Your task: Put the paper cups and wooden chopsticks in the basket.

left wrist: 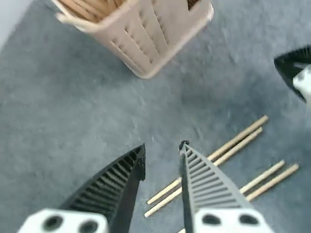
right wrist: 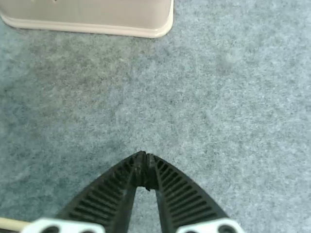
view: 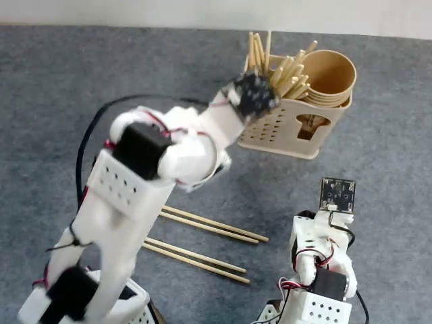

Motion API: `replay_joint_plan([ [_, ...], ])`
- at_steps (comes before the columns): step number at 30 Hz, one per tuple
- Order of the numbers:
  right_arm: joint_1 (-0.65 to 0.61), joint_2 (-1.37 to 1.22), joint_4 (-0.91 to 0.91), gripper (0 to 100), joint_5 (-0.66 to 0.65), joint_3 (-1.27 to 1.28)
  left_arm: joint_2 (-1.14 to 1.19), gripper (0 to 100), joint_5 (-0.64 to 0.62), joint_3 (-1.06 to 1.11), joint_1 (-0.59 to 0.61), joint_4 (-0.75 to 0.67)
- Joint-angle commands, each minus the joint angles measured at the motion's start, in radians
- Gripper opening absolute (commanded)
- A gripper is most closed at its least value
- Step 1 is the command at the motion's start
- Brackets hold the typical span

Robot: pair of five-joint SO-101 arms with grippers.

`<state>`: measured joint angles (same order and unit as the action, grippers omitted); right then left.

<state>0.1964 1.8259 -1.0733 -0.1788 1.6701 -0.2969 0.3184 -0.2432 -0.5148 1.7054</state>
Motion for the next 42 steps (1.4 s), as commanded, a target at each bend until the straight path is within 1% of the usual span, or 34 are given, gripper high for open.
replay_joint_plan([
  [1, 0.01, 0.013, 0.021, 0.5, 0.002, 0.119, -0.186, 13, 0.083, 0.343, -0.022, -0.15],
  [5, 0.01, 0.013, 0.021, 0.5, 0.002, 0.119, -0.285, 20, 0.155, 0.645, -0.045, -0.276],
  [7, 0.01, 0.013, 0.021, 0.5, 0.002, 0.119, -0.309, 21, 0.158, 0.753, -0.051, -0.344],
  [11, 0.027, 0.013, 0.024, 0.5, 0.002, 0.119, -0.306, 21, 0.158, 0.911, -0.074, -0.456],
  [15, 0.041, 0.013, 0.028, 0.5, 0.002, 0.117, -0.239, 21, 0.224, 1.003, -0.11, -0.526],
  [22, 0.042, 0.013, 0.028, 0.5, 0.002, 0.117, 0.004, 21, 0.236, 0.967, -0.09, -0.643],
  [25, 0.044, 0.013, 0.028, 0.5, 0.002, 0.117, 0.111, 21, 0.285, 0.926, -0.096, -0.643],
  [28, 0.044, 0.013, 0.028, 0.5, 0.002, 0.117, 0.208, 21, 0.285, 0.866, -0.087, -0.644],
  [32, 0.044, 0.013, 0.028, 0.5, 0.002, 0.117, 0.315, 21, 0.285, 0.785, -0.036, -0.644],
  [36, 0.044, 0.013, 0.028, 0.5, 0.002, 0.117, 0.412, 16, 0.292, 0.716, 0.002, -0.638],
  [39, 0.044, 0.013, 0.028, 0.5, 0.002, 0.117, 0.458, 12, 0.29, 0.684, -0.001, -0.637],
  [42, 0.044, 0.013, 0.028, 0.5, 0.002, 0.117, 0.456, 10, 0.287, 0.685, -0.005, -0.637],
])
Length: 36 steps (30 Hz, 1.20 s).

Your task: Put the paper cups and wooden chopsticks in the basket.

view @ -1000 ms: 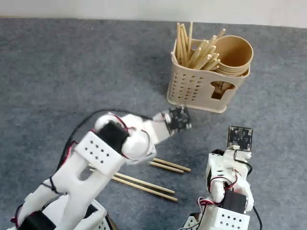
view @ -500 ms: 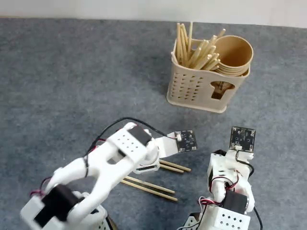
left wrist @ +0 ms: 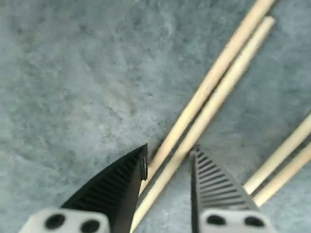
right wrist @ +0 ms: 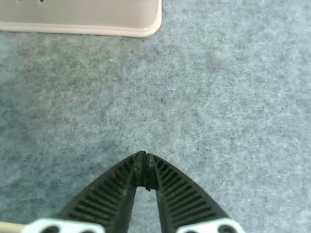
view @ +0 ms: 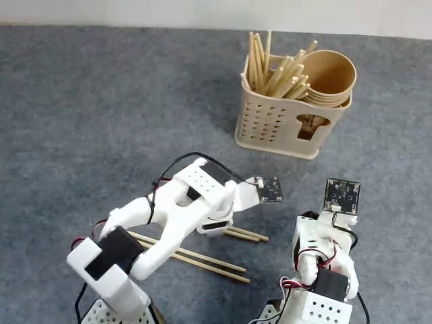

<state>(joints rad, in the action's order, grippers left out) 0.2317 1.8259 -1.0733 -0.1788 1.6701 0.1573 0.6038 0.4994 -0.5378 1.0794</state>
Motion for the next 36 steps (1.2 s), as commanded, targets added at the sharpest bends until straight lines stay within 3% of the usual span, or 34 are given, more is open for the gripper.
replay_joint_plan([
  [1, 0.008, 0.013, 0.028, 0.5, 0.002, 0.117, 0.001, 9, 0.0, -0.058, 0.018, -0.011],
  [6, 0.008, 0.013, 0.028, 0.5, 0.002, 0.117, -0.001, 1, 0.0, -0.058, 0.044, -0.009],
  [12, 0.008, 0.013, 0.028, 0.5, 0.002, 0.117, -0.019, 1, 0.006, -0.065, 0.074, 0.087],
  [25, 0.01, 0.013, 0.028, 0.5, 0.002, 0.117, -0.424, 1, -0.002, -0.028, 0.168, 0.198],
  [36, 0.01, 0.013, 0.028, 0.5, 0.002, 0.117, -0.621, 1, -0.258, -0.237, 0.182, 0.19],
])
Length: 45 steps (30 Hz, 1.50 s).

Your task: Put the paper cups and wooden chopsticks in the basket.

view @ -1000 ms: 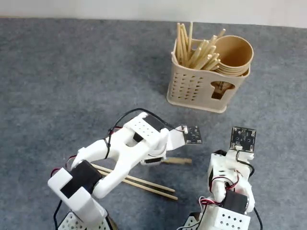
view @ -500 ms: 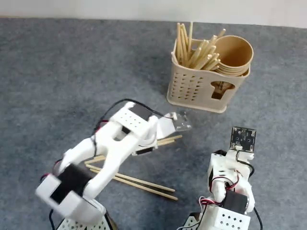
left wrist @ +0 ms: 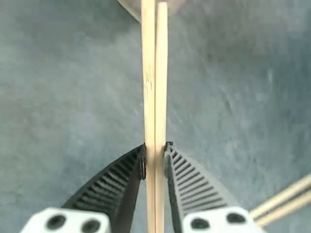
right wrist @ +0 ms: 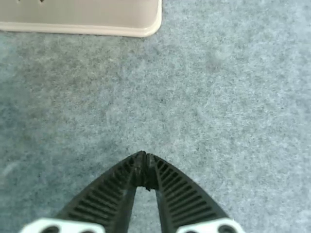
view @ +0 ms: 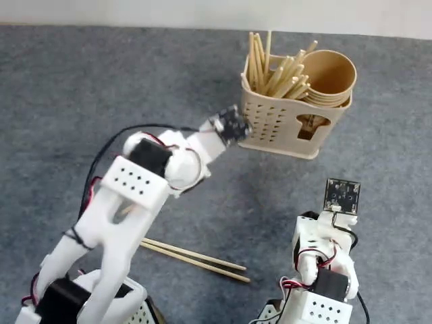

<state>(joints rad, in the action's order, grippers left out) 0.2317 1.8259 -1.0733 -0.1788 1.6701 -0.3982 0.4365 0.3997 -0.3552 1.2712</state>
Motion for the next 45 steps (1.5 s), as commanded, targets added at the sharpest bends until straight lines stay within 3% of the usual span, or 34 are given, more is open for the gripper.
replay_joint_plan([
  [1, 0.01, 0.013, 0.028, 0.5, 0.002, 0.117, -0.065, 1, -0.117, -0.171, -0.001, -0.002],
  [10, 0.01, 0.013, 0.028, 0.5, 0.002, 0.117, -0.065, 1, -0.31, -0.467, -0.097, -0.038],
  [21, 0.01, 0.013, 0.028, 0.5, 0.002, 0.117, -0.035, 1, -0.523, -0.498, -0.145, -0.568],
  [29, 0.01, 0.013, 0.028, 0.5, 0.002, 0.117, 0.117, 1, -0.535, -0.501, -0.145, -0.882],
  [34, 0.01, 0.013, 0.028, 0.5, 0.002, 0.117, 0.162, 1, -0.531, -0.501, -0.17, -0.957],
  [45, 0.01, 0.013, 0.028, 0.5, 0.002, 0.117, 0.269, 1, -0.529, -0.501, -0.148, -0.961],
])
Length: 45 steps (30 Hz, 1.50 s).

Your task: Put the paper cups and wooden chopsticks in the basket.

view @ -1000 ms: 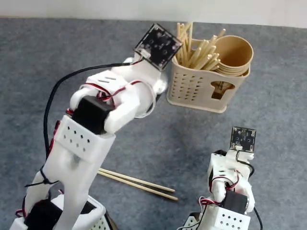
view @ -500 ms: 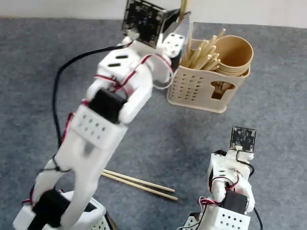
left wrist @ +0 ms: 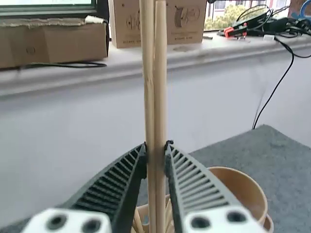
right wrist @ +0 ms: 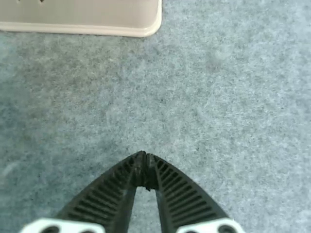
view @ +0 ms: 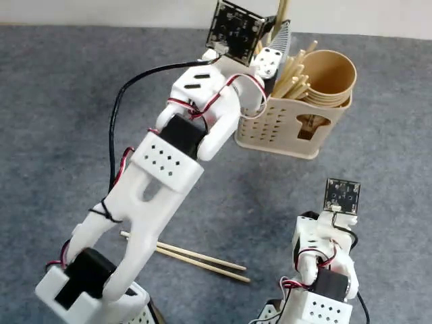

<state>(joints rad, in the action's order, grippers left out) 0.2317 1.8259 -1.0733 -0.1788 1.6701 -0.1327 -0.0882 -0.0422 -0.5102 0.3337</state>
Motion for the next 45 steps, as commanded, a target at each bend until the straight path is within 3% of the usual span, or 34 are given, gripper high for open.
replay_joint_plan([
  [1, 0.01, 0.013, 0.028, 0.5, 0.002, 0.117, 0.01, 1, -0.005, -0.059, 0.008, -0.023],
  [14, 0.01, 0.013, 0.028, 0.5, 0.002, 0.117, 0.056, 1, -0.005, -0.05, 0.025, -0.094],
  [17, 0.01, 0.013, 0.028, 0.5, 0.002, 0.117, 0.054, 5, -0.005, -0.05, 0.025, -0.086],
  [31, 0.01, 0.013, 0.028, 0.5, 0.002, 0.117, 0.05, 8, -0.005, -0.216, 0.041, 0.276],
  [38, 0.01, 0.013, 0.028, 0.5, 0.002, 0.117, 0.056, 15, -0.005, -0.225, 0.068, 0.301],
  [45, 0.01, 0.013, 0.028, 0.5, 0.002, 0.117, 0.048, 15, -0.006, -0.232, 0.097, 0.356],
])
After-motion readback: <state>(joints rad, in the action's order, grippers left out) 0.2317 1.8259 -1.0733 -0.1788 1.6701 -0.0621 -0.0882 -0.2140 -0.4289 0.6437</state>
